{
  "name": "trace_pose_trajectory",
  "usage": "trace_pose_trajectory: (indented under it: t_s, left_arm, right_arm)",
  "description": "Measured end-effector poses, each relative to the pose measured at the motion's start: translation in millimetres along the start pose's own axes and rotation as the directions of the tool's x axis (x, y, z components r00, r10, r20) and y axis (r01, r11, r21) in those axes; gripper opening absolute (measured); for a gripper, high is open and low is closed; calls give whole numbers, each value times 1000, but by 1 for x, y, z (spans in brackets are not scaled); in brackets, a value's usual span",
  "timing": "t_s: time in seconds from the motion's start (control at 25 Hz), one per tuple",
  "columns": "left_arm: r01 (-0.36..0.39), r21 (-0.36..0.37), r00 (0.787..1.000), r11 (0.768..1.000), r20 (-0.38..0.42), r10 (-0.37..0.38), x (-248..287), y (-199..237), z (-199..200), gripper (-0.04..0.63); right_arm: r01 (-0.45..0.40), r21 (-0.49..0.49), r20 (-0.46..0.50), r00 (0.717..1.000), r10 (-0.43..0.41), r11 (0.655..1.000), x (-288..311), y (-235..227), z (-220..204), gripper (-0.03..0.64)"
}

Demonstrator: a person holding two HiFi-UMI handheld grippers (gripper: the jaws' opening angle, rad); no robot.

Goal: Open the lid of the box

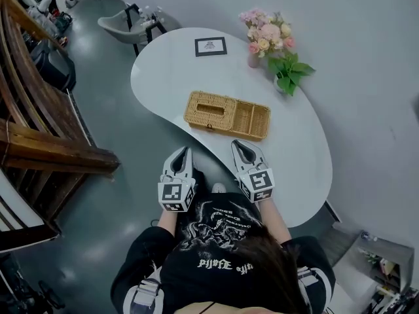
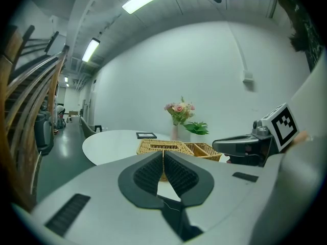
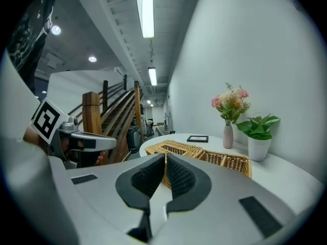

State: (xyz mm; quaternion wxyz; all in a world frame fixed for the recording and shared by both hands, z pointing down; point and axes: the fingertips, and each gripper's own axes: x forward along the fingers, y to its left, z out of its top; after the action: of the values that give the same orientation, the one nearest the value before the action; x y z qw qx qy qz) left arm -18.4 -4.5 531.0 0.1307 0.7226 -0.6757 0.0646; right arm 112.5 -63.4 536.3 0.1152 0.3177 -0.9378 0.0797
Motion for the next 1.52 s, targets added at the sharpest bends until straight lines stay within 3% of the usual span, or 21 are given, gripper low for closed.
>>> trace_pose_trajectory:
  t_s: [0.08,0.16,0.6,0.88,1.08,1.24,1.52]
  left_arm:
    - [-1,1,1000,1000,-1,1,7,7,1,25]
    - [2,2,1000,1000,-4,-2,15,13,2,25]
    - [65,3,998,998,-24,-65,63,55,18,25]
    - [90,-8,995,996,-49,-91,88,83,18,25]
    - [112,-9,992,994,-64,-113,101,97,18,25]
    - [125,-1,990,992,-67,-125,111,107,19,25]
    - [153,-5,985,988,-78,-153,122,118,17,25]
  right_arm:
    - [-15,-5,-22,1000,15,1000,7,0,-2,29]
    - [-31,-5,-47,998,31,1000,15,1,-4,77]
    - [-94,7,-140,986,95,996,72,7,9,80]
    - [-130,-103,-260,960,100,986,96,6,13,126]
    - [-235,-158,-364,917,165,959,106,20,6,164]
    - [-245,-228,-399,906,139,942,118,25,5,167]
    - [-333,-281,-534,834,141,900,126,38,-8,183]
